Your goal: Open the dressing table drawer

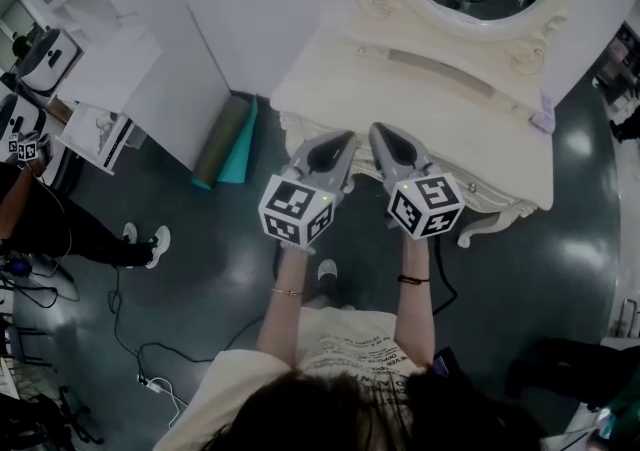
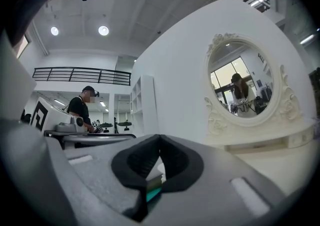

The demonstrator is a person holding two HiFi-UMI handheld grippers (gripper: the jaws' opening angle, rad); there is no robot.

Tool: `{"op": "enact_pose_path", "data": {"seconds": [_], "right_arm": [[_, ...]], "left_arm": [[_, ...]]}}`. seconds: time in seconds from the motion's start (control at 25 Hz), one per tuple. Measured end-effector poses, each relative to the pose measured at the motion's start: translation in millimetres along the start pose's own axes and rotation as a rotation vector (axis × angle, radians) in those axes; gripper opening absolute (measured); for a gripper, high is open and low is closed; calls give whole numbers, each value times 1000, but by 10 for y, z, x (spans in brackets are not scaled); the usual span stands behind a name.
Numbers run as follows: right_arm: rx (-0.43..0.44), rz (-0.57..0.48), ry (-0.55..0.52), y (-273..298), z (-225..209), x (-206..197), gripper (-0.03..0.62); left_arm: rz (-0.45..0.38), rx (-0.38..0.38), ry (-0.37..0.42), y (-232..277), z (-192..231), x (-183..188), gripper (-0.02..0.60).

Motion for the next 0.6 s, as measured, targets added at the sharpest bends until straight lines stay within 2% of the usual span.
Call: {"op": "enact_pose_path", "data": {"seconds": [0.6], "right_arm": [[-53, 19, -13, 718, -187, 14, 3]], "left_arm": [[-2, -56, -12, 324, 714, 27, -2]]}}
Point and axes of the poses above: the fingertips, and each gripper's own axes: y forward along the fingers, z to its left, x out of its top, the point moved 4 cm from there along -y, backward along the fingers, and after that the axes turned 15 degrees about -x, right-handed, at the moved point
